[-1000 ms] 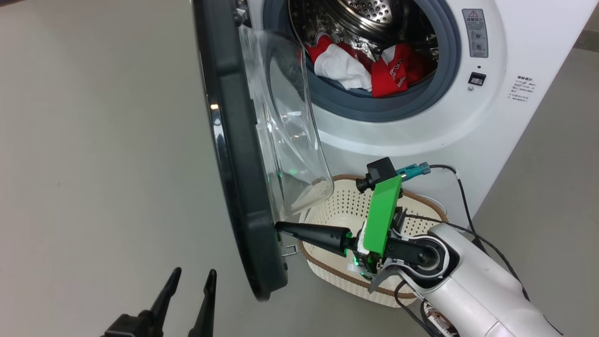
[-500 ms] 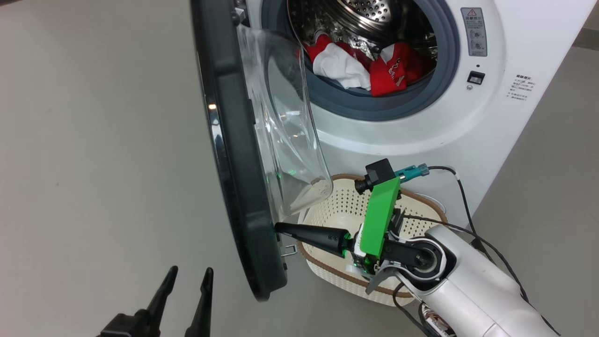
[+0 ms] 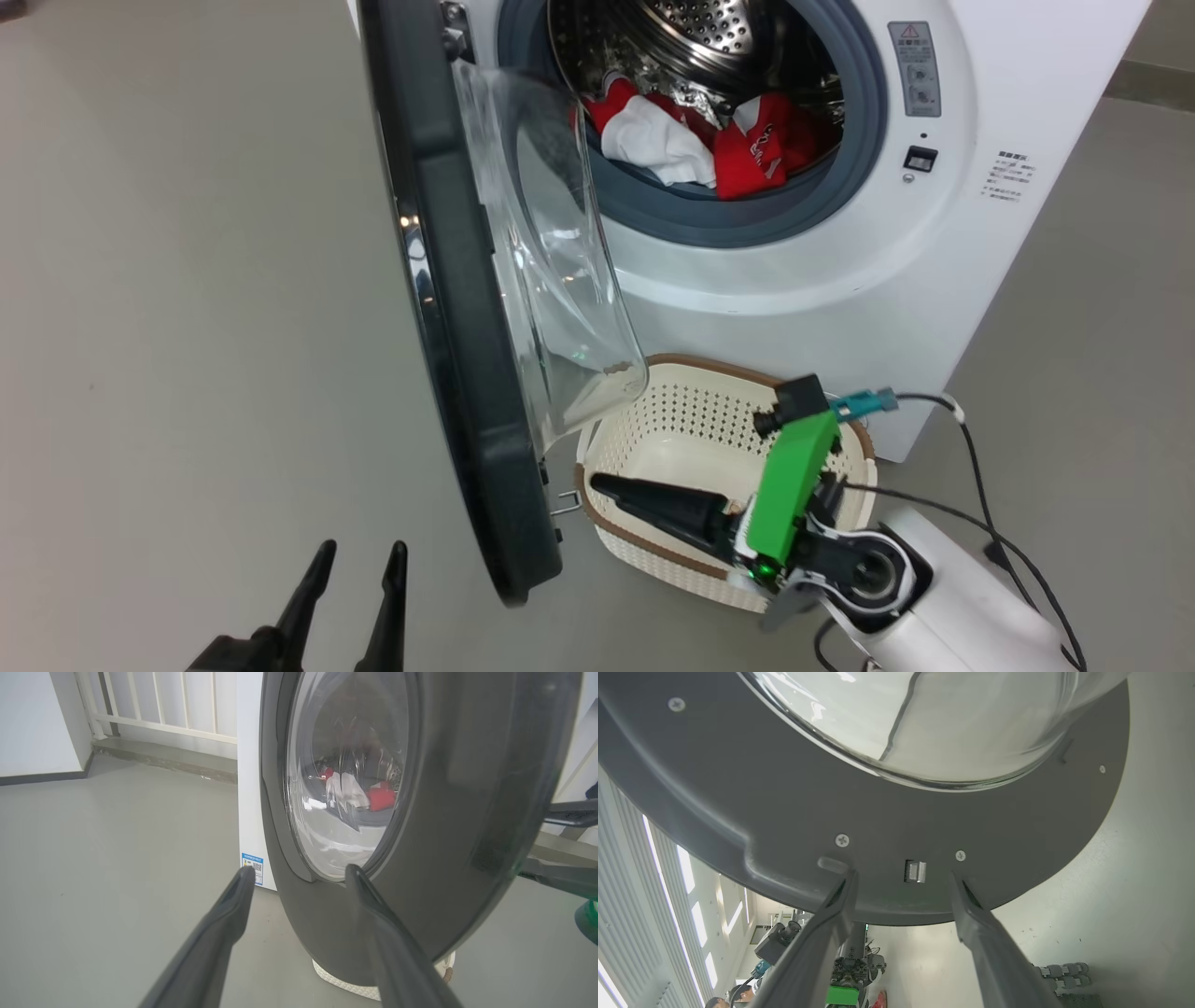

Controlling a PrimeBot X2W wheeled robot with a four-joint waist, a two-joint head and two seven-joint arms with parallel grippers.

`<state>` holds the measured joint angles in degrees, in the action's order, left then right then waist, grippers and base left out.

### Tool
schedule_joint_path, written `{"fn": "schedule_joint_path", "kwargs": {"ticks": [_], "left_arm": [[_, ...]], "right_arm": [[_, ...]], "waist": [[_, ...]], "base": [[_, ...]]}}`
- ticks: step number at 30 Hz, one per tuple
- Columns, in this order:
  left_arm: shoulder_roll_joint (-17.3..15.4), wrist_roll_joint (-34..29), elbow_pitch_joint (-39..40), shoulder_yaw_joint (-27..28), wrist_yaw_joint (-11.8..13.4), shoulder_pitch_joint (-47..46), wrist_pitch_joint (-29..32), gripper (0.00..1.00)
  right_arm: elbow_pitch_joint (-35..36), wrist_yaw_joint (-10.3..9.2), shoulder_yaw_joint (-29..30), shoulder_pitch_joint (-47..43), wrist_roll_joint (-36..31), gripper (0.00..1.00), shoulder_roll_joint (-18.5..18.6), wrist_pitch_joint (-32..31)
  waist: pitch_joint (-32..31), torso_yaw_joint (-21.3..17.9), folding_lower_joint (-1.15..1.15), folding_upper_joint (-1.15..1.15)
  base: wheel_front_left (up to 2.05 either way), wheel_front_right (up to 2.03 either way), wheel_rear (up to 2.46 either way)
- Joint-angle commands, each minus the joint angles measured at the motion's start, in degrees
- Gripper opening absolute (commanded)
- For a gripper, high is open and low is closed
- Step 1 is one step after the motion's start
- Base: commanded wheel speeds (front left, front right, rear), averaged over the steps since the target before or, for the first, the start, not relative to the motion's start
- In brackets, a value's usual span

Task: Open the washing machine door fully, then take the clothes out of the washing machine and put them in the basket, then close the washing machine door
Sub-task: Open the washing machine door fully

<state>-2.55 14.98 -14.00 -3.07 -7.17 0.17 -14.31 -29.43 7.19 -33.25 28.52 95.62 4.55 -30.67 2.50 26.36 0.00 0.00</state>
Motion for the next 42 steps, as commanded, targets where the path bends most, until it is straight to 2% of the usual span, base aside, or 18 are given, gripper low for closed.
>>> {"fn": "schedule_joint_path", "kwargs": {"ticks": [1,12,22,29,36,40,42], "left_arm": [[-0.32,-0.7,1.45,2.24,-0.32,-0.67,-0.69,1.0],[-0.32,-0.9,1.37,3.09,-0.32,-0.06,-0.69,1.0],[-0.32,-1.04,1.47,3.66,-0.32,0.59,-0.69,1.0],[-0.32,-1.1,1.41,4.02,-0.32,0.71,-0.69,1.0],[-0.32,-1.41,1.34,4.03,-0.32,0.87,-0.69,1.0],[-0.32,-1.58,1.38,4.01,-0.32,0.91,-0.69,1.0],[-0.32,-1.64,1.43,4.12,-0.32,0.94,-0.69,1.0]], "right_arm": [[0.97,0.3,0.4,-0.77,-0.81,1.0,-0.18,0.65],[-0.21,0.3,3.65,-8.49,-3.47,1.0,2.75,4.7],[0.42,0.3,5.08,-12.27,-7.65,1.0,4.95,12.21],[3.86,0.3,0.49,-13.06,-18.23,1.0,8.65,26.69],[3.56,0.3,-9.4,-11.62,-27.69,1.0,12.44,42.27],[0.88,0.3,-11.8,-10.34,-32.21,1.0,13.34,45.5],[0.86,0.3,-9.08,-10.08,-36.01,1.0,13.06,45.61]], "waist": [[-0.19,-0.4,0.0,0.0],[-0.89,-1.83,0.0,0.0],[-1.28,-2.74,0.0,0.0],[-1.26,-3.24,0.0,0.0],[-1.41,-3.73,0.0,0.0],[-1.42,-3.92,0.0,0.0],[-1.38,-4.08,0.0,0.0]], "base": [[0.0,0.0,0.0],[0.0,0.0,0.0],[0.0,0.0,0.0],[0.0,0.0,0.0],[0.0,0.0,0.0],[0.0,0.0,0.0],[0.0,0.0,0.0]]}}
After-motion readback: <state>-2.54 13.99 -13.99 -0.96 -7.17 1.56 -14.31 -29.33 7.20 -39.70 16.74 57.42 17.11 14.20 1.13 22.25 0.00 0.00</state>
